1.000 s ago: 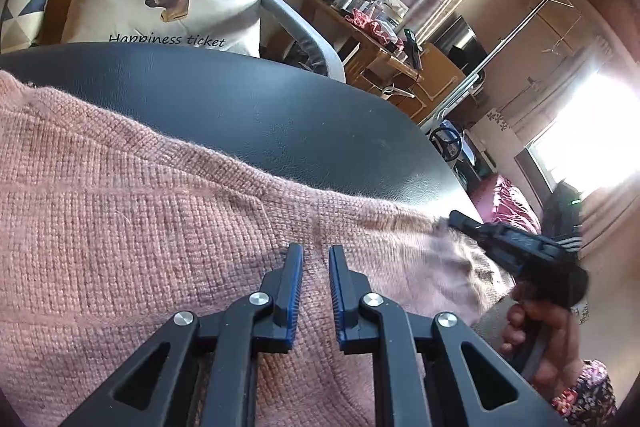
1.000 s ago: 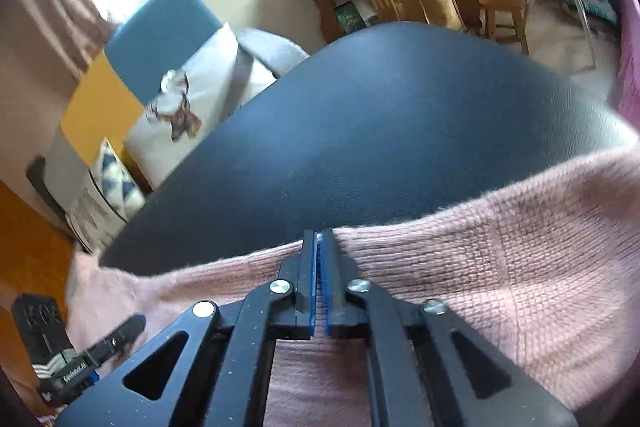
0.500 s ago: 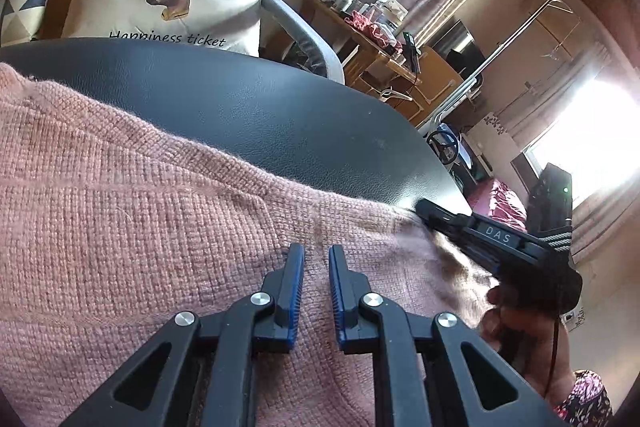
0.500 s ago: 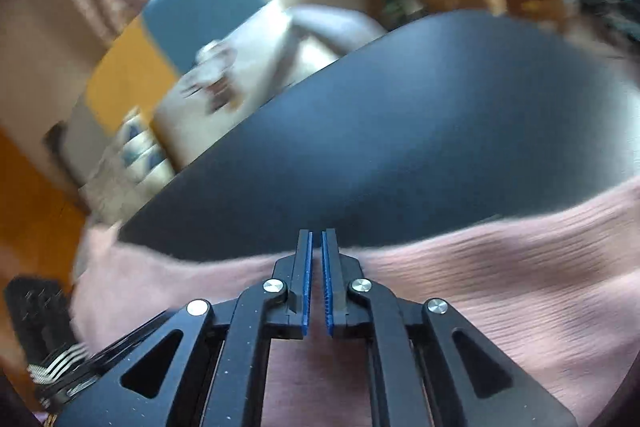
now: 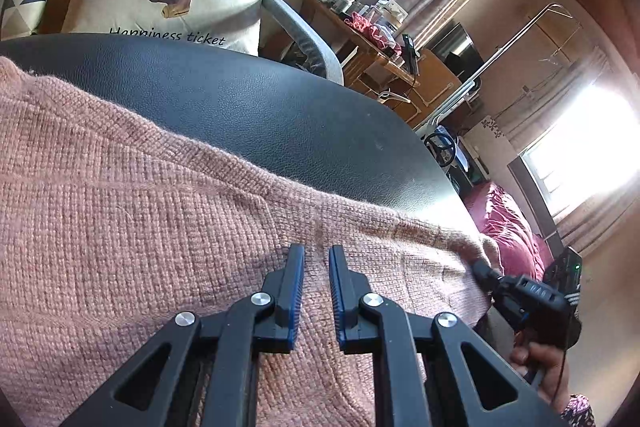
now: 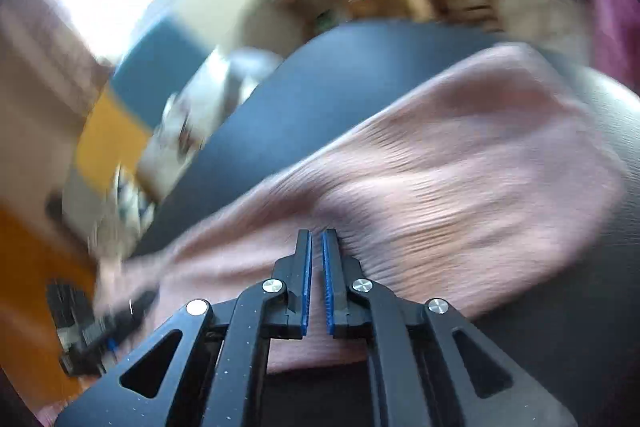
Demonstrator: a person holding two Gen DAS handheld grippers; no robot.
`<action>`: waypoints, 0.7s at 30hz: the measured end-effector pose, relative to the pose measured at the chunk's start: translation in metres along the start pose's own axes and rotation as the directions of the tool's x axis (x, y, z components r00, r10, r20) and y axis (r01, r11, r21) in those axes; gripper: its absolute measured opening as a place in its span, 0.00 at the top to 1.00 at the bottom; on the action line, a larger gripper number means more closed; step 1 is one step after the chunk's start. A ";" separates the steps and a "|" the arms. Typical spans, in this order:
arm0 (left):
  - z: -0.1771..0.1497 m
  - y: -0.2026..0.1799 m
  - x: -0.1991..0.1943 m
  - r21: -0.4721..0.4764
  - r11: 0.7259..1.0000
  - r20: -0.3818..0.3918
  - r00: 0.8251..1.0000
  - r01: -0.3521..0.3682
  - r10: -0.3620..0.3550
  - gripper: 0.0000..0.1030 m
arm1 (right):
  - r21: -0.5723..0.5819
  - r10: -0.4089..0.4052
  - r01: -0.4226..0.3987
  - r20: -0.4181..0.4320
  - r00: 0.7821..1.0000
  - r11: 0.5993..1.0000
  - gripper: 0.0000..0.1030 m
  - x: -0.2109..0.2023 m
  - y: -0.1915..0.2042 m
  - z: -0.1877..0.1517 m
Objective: Fold clothes
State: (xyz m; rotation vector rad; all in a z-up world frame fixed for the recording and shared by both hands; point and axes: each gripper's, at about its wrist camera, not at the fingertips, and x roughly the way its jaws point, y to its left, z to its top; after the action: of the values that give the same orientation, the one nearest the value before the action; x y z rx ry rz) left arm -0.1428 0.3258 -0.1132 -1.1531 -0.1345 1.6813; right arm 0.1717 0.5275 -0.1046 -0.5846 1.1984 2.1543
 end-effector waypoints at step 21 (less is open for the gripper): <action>-0.001 0.003 -0.001 -0.016 1.000 0.000 1.000 0.020 -0.020 0.88 | 0.039 0.039 -0.041 0.043 0.998 0.998 0.92 -0.002 -0.019 0.036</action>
State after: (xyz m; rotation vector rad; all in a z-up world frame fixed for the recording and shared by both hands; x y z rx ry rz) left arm -0.1444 0.3231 -0.1151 -1.1602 -0.1593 1.6657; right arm 0.1829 0.5653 -0.0968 -0.4996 1.2366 2.1601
